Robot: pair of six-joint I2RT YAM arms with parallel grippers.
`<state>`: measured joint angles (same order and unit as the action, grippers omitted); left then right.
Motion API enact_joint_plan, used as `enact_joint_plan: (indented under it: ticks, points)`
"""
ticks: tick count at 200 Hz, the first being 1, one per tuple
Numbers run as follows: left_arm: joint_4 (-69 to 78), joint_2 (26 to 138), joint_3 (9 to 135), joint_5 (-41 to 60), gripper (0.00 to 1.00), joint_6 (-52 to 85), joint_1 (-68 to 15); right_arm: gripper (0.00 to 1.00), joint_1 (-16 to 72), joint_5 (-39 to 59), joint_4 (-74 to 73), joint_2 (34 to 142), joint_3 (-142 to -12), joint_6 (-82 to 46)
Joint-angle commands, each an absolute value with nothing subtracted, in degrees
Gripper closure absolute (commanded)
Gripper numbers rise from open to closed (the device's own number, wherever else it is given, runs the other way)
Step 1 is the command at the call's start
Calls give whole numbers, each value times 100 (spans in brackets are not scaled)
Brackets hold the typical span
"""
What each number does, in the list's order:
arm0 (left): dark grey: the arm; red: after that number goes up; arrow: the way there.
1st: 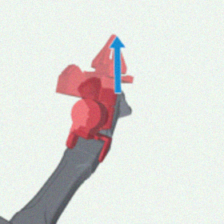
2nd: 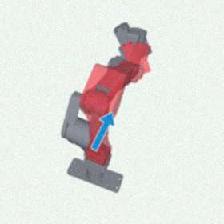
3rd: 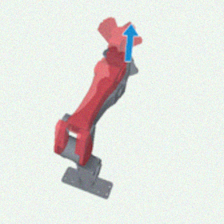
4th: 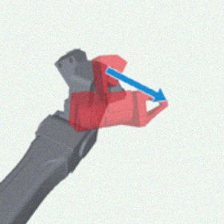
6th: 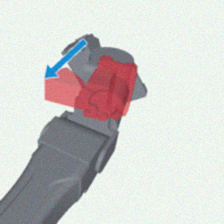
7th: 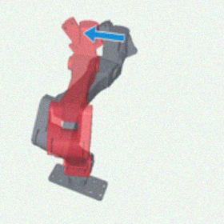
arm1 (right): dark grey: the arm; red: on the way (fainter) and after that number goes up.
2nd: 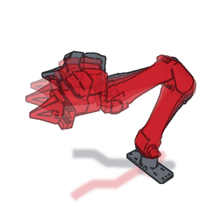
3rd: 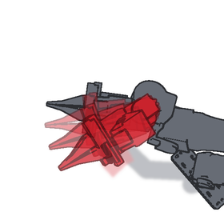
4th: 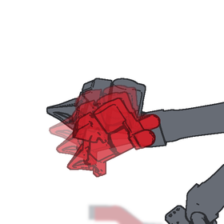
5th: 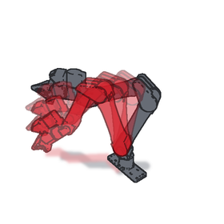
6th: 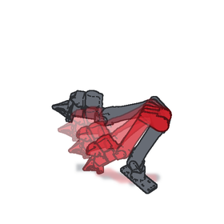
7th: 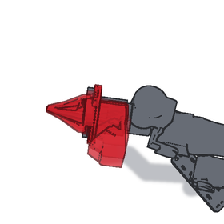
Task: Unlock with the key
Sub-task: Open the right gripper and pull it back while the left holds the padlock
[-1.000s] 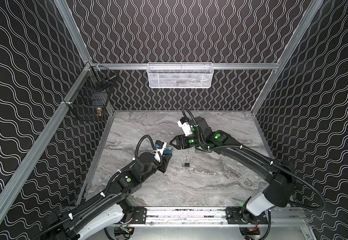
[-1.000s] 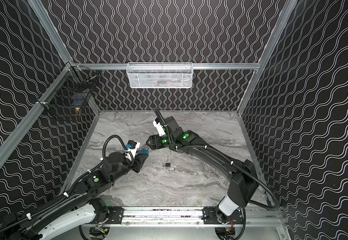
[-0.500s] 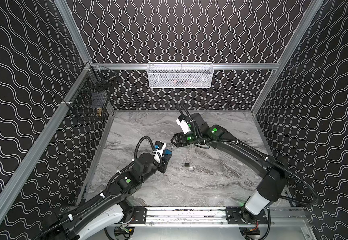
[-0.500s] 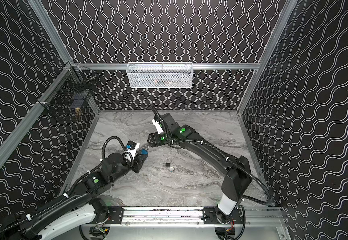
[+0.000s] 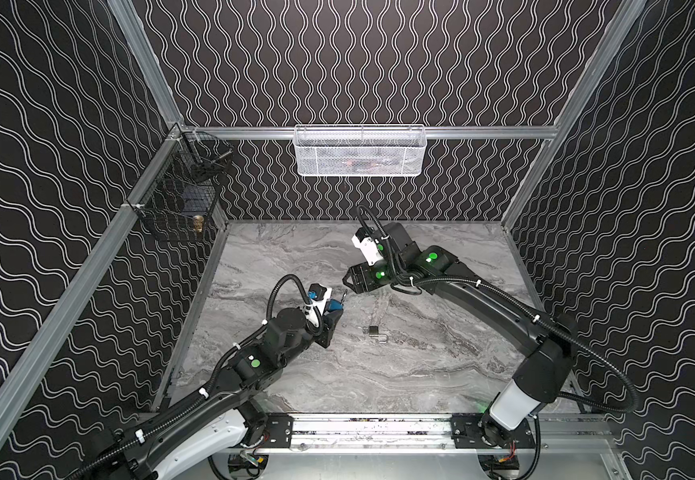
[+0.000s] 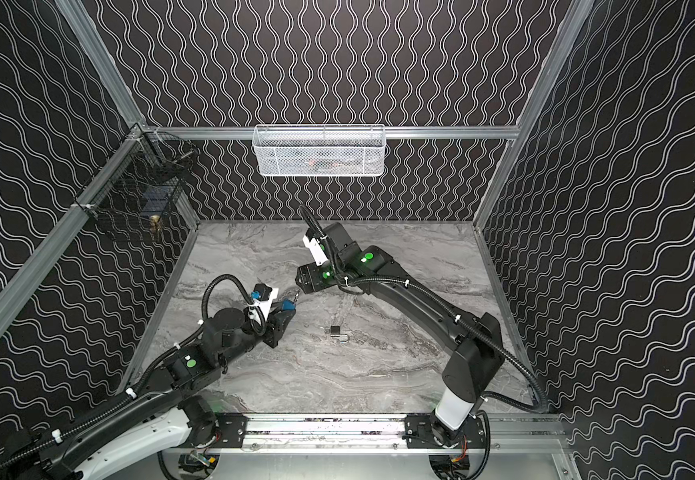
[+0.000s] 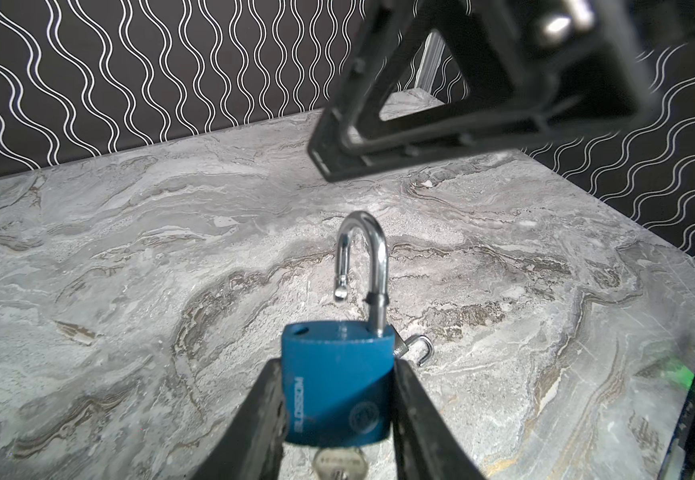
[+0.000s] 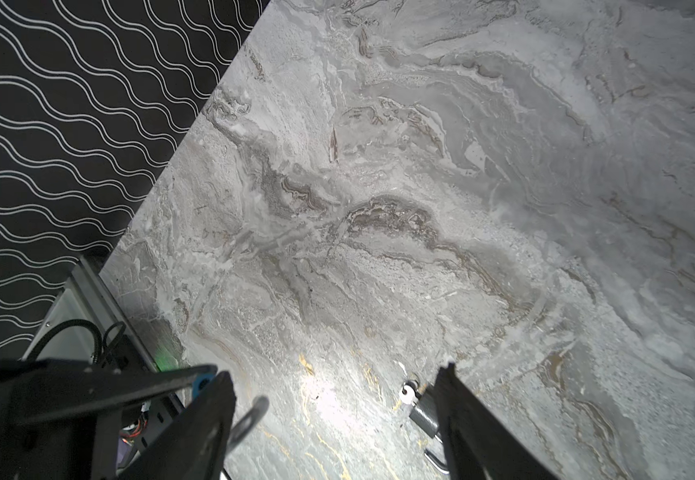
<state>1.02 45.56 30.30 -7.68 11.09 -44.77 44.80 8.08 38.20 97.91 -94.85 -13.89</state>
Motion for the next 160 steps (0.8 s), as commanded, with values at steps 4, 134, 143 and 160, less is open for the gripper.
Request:
enact_joint_plan:
  ticks: [4,134,143,160]
  points:
    - [691,4548,3003,-676,100,878,-4473,23,4355,1054,3801,9978,-9646,-1330]
    - [939,4601,2944,-612,100,875,-4474,23,4080,2110,3663,9583,-9004,-932]
    - [940,4606,2953,-581,100,861,-4473,23,4061,1902,3723,9554,-9013,-952]
    - [965,4591,2939,-513,100,821,-4475,23,4009,1681,3833,9542,-9172,-1009]
